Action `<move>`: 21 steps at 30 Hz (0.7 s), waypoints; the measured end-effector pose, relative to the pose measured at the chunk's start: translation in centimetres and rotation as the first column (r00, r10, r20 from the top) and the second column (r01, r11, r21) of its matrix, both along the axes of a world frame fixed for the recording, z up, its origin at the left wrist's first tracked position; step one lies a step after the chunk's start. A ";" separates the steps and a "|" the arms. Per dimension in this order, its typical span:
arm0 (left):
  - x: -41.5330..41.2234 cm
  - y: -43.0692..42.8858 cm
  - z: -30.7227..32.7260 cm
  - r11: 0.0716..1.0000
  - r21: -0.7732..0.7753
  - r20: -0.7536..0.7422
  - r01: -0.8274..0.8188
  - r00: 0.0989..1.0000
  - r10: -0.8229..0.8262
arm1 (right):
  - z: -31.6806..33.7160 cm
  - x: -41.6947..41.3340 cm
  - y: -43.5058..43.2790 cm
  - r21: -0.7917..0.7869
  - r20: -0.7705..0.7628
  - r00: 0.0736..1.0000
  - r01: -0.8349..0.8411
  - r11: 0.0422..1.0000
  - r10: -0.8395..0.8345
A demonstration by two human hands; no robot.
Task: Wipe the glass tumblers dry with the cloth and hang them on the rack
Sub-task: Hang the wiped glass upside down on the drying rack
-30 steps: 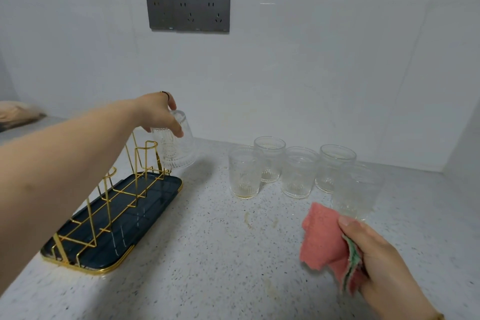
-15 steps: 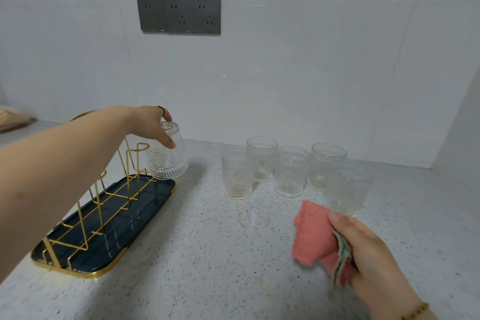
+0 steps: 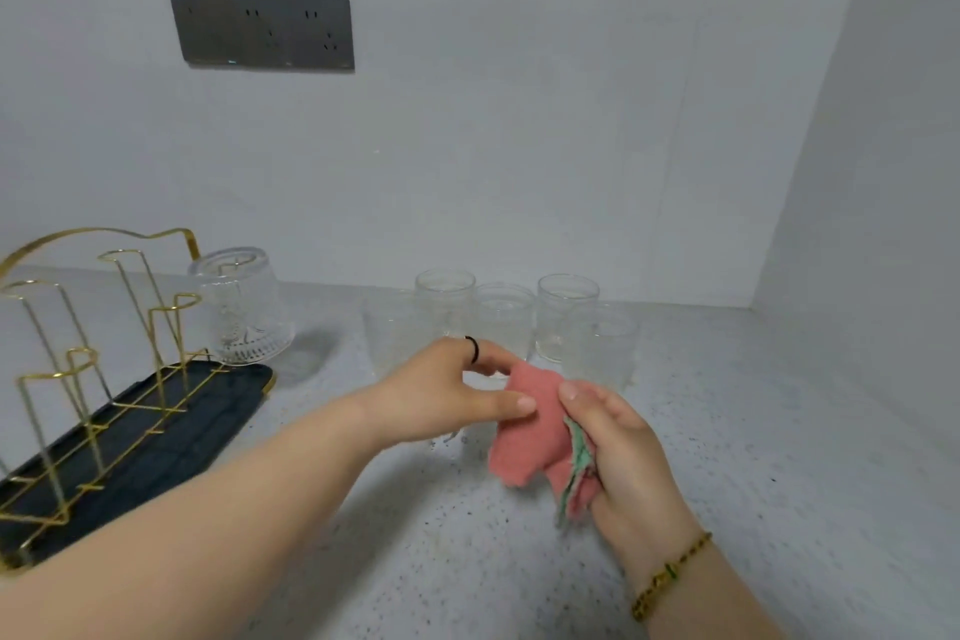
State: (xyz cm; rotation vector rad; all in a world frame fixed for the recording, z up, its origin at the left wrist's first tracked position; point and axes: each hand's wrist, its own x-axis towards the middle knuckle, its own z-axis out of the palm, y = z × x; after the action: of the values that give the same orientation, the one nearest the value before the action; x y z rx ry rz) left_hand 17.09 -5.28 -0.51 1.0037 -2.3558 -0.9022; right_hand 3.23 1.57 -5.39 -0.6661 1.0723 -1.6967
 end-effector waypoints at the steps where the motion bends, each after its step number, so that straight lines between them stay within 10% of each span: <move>1: -0.4 0.0 -0.4 1.000 0.024 -0.058 -0.009 0.998 0.010 | 0.1 0.0 0.0 -0.015 0.005 1.000 0.001 1.000 -0.001; 6: -1.0 0.0 -0.7 0.996 0.038 -0.275 -0.077 0.958 0.085 | 0.1 -0.1 0.0 -0.034 -0.102 0.995 0.019 0.999 -0.022; 12: -0.7 0.3 0.3 0.999 -0.019 -0.366 -0.045 0.930 0.035 | 0.6 -0.9 0.6 -0.018 -0.636 0.771 0.023 1.000 -0.030; 21: -1.3 0.5 1.1 1.000 0.005 -0.445 0.007 0.896 -0.004 | 2.6 -1.6 0.8 -0.142 -0.760 0.644 -0.032 0.989 -0.088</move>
State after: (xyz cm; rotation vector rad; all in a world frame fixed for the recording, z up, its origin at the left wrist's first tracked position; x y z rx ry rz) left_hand 15.82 -4.80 0.59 0.6988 -1.9684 -1.0178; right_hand 1.60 2.39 -2.80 -1.5726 1.5439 -1.5300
